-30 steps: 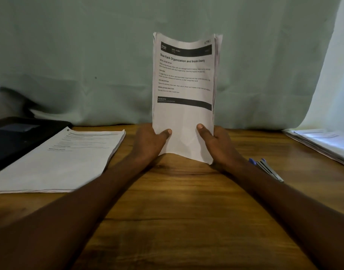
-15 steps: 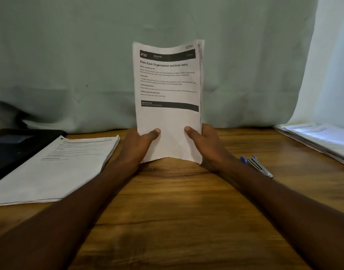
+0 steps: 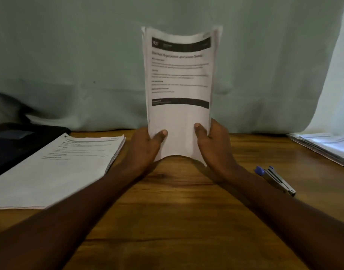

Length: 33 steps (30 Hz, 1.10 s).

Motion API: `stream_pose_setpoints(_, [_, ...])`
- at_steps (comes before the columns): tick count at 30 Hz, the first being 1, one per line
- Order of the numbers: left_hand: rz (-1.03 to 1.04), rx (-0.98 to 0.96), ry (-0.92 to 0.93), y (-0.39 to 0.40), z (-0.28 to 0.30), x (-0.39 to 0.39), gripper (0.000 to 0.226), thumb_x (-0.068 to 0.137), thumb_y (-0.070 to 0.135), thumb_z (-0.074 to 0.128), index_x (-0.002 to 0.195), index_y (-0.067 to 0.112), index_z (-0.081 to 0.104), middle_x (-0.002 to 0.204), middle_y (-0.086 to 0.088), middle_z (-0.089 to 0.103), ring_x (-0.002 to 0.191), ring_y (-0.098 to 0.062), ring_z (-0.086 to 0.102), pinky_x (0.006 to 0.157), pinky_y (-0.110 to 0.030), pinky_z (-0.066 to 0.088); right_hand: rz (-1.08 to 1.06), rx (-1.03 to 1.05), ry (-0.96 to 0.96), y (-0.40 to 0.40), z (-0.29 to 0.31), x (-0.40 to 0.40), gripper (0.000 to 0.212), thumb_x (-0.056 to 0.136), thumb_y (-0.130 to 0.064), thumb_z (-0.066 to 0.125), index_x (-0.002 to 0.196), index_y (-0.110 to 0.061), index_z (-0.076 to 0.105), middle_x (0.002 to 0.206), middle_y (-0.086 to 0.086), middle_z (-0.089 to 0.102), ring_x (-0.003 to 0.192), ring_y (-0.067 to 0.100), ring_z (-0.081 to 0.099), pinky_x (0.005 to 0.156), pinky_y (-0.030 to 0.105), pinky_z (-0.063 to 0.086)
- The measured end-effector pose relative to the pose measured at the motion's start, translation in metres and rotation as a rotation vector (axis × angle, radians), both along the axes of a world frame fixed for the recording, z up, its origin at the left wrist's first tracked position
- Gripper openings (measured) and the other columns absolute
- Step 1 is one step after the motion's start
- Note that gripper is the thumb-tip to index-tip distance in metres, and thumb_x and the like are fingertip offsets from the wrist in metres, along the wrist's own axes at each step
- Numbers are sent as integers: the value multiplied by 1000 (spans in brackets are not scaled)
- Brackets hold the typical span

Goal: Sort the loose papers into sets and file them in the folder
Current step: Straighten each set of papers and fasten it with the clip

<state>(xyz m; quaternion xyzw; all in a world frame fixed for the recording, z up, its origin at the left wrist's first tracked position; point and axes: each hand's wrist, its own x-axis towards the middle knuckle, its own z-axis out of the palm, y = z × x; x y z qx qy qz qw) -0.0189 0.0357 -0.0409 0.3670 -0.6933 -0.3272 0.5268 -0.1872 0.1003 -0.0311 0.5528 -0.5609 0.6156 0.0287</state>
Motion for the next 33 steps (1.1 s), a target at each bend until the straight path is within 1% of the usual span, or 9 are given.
stream_pose_setpoints(3, [-6, -68, 37, 5, 12, 1, 20, 103, 31, 58, 122, 28, 52, 92, 22, 58, 77, 19, 61, 57, -1, 45, 14, -110, 25, 6, 7, -3, 30, 106, -21, 53, 133, -12, 62, 116, -4, 69, 103, 7, 67, 86, 19, 56])
stream_pose_setpoints(6, [-12, -12, -47, 4, 9, 3, 36, 104, 34, 57, 135, 16, 57, 103, 11, 65, 96, -9, 66, 68, -13, 49, 5, 25, 1, 7, 2, -7, 28, 104, -20, 54, 129, -12, 65, 112, 0, 71, 101, 16, 68, 86, 34, 59])
stream_pose_setpoints(9, [69, 77, -170, 3, 5, 5, 47, 104, 39, 56, 139, 7, 53, 124, -8, 64, 96, -16, 53, 80, -29, 42, 39, 198, -121, 3, -5, -5, 27, 104, -24, 52, 125, -12, 64, 109, 1, 70, 100, 20, 68, 88, 44, 60])
stream_pose_setpoints(13, [52, 48, -31, 2, 7, 3, 43, 104, 37, 56, 136, 9, 53, 103, 5, 58, 88, -9, 59, 66, -20, 41, 34, 56, -25, 8, -1, 5, 26, 106, -22, 51, 124, -13, 67, 105, -4, 70, 93, 4, 66, 77, 27, 59])
stream_pose_setpoints(18, [112, 76, -101, -1, 2, 3, 43, 105, 35, 55, 136, 5, 52, 104, 3, 52, 94, -16, 52, 81, -30, 40, 168, 287, -195, 6, -8, 0, 7, 104, -23, 54, 104, -27, 60, 94, -11, 62, 87, 7, 61, 70, 24, 54])
stream_pose_setpoints(22, [131, -27, -26, 2, 8, 2, 41, 104, 33, 57, 132, 3, 57, 96, 5, 55, 84, -10, 57, 70, -24, 45, 170, 138, -172, 8, -1, 4, 29, 103, -24, 56, 131, -17, 62, 114, -4, 68, 102, 13, 65, 87, 33, 58])
stream_pose_setpoints(27, [140, 62, -120, 1, 3, 0, 45, 103, 36, 58, 136, 5, 55, 111, -3, 57, 101, -21, 55, 83, -34, 43, 130, 261, -165, 8, -7, 2, 32, 104, -26, 55, 132, -11, 57, 104, -7, 60, 97, 12, 62, 71, 19, 50])
stream_pose_setpoints(31, [121, 45, -95, 2, 5, 1, 46, 103, 38, 58, 135, 5, 55, 115, -4, 60, 101, -22, 57, 85, -35, 49, 110, 198, -143, 12, 1, 1, 30, 101, -19, 56, 128, -12, 64, 110, -3, 69, 100, 16, 67, 79, 28, 58])
stream_pose_setpoints(33, [116, 60, -197, 4, 4, 1, 46, 104, 40, 56, 135, 5, 55, 119, -7, 62, 99, -23, 58, 84, -37, 50, 103, 311, -112, 10, 0, 0, 24, 98, -18, 56, 120, -11, 64, 110, 0, 68, 99, 20, 66, 85, 36, 59])
